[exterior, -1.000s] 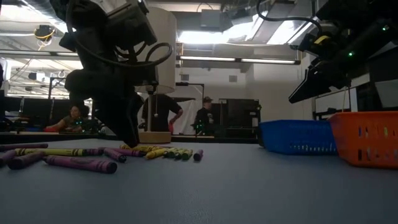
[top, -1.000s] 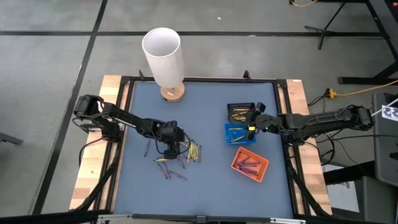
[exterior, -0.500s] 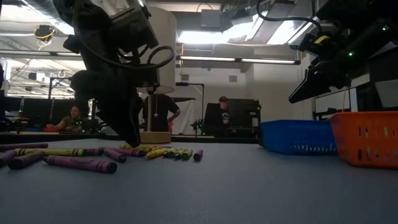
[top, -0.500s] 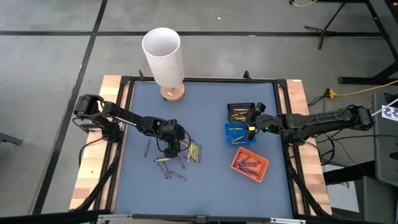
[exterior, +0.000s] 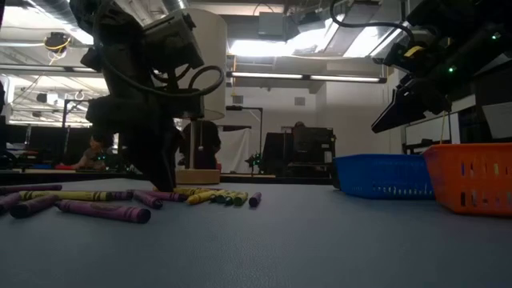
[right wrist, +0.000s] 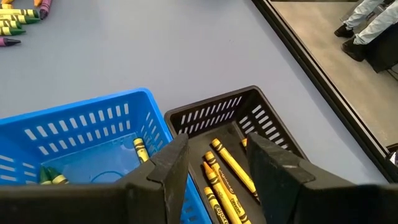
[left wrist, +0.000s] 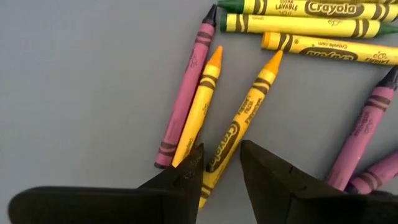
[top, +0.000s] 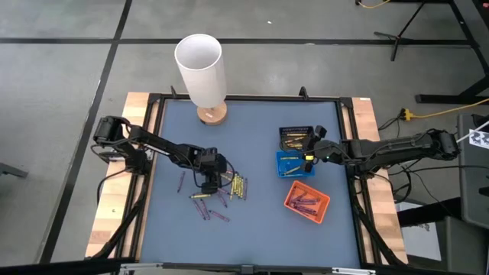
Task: Sort crayons
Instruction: Put the yellow crayon into the black bin
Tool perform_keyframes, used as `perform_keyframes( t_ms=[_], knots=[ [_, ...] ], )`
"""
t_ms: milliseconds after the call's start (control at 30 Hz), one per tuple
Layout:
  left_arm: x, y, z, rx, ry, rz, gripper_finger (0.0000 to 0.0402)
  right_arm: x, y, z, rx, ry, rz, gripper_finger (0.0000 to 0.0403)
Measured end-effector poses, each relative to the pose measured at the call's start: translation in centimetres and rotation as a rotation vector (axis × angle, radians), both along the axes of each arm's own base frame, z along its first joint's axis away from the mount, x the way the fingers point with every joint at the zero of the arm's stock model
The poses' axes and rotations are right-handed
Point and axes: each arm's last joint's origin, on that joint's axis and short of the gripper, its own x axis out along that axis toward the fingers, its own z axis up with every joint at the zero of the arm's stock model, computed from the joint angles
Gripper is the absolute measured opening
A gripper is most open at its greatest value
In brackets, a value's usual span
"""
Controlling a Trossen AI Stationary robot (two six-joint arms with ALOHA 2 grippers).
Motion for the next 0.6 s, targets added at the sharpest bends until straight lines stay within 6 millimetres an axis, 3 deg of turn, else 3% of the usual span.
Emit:
perform_keyframes(
  t_ms=[367, 600],
  knots=[
    [0.17, -0.01, -0.21, -0.001, -0.004, 0.000, 0.0100, -0.01, 0.00, 0.00, 0.000, 0.001, 0.000, 0.0162],
    [0.26, -0.05, -0.21, -0.007, -0.012, -0.003, 0.0063, -0.01, 0.00, 0.00, 0.000, 0.000, 0.000, 0.0162]
  ],
)
